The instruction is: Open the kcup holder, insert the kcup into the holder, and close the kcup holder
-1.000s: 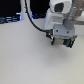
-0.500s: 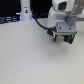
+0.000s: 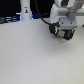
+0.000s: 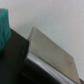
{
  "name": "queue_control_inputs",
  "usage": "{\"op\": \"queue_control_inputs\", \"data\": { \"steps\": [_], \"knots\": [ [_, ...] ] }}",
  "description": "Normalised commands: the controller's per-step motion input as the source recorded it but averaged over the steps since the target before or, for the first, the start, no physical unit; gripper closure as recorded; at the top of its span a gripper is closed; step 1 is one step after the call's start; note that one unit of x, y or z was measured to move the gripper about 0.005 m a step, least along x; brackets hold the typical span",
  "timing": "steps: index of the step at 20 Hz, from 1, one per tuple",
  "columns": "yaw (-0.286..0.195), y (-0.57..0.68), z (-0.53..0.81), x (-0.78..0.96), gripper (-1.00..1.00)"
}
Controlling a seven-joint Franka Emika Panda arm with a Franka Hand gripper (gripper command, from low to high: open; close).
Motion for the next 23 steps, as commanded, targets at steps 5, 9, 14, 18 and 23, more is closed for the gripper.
{"op": "queue_control_inputs", "data": {
  "steps": [5, 9, 14, 18, 23],
  "knots": [
    [0.091, 0.38, -0.03, -0.74, -1.0],
    [0.098, 0.38, -0.02, -0.69, -1.0],
    [0.101, 0.4, 0.0, -0.6, -1.0],
    [0.096, 0.3, 0.67, -0.07, -1.0],
    [0.001, 0.03, 0.43, 0.15, -1.0]
  ]
}}
